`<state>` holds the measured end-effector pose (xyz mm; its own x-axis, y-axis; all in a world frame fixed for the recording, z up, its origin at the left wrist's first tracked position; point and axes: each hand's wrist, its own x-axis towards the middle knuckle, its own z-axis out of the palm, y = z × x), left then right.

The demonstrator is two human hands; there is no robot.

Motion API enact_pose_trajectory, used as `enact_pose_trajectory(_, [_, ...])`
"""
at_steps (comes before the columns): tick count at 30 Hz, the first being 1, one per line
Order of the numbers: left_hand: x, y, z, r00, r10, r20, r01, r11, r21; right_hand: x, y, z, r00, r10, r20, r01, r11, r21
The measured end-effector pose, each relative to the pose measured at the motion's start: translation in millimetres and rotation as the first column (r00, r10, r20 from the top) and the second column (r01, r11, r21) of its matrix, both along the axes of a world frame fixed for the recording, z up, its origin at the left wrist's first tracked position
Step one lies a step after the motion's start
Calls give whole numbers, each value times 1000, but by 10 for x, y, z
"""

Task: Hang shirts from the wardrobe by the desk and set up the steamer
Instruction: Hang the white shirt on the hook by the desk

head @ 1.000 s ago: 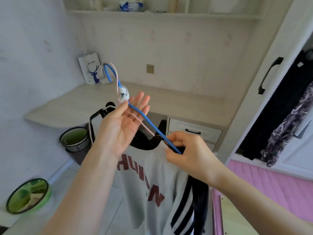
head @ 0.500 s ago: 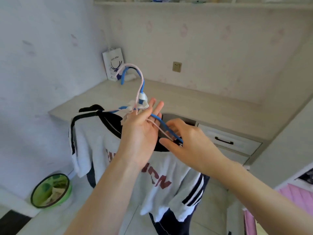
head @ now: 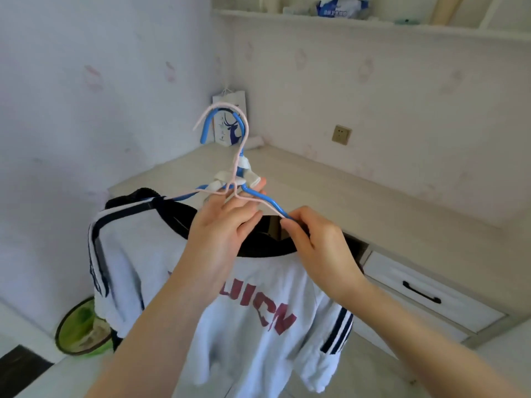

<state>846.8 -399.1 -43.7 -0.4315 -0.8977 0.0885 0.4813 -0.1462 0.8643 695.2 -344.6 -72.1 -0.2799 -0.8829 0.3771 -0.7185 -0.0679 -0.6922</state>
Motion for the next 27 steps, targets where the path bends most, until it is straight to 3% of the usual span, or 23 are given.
enact_pose_trajectory(7, [61,-659,177,914,149,376,-97,983,-153,-435,-834,152,994,102,-49,-105,993,-57])
enact_pose_trajectory(12, [143,-1197,350,812,445,379,-290,870,-399,-808,-1366,282,986,156,-59,-160,985,-65])
enact_pose_trajectory(16, [194,-1655,248,636,665,392,-378,711,-593,-1030,-1714,298,977,203,-57,-207,976,-71])
enact_pose_trajectory(18, [231,-1876,164,532,684,499,-282,698,-658,-1090,-1850,289,973,221,-63,-226,971,-79])
enact_pose_trajectory(21, [264,-2216,38,422,540,728,25,796,-605,-1198,-2120,254,967,242,-85,-248,967,-62])
enact_pose_trajectory(23, [260,-2403,-27,400,460,793,149,821,-551,-1257,-2314,232,963,249,-101,-254,966,-50])
enact_pose_trajectory(27, [226,-2784,-89,392,421,818,209,825,-525,-1317,-2692,207,966,246,-86,-249,968,-33])
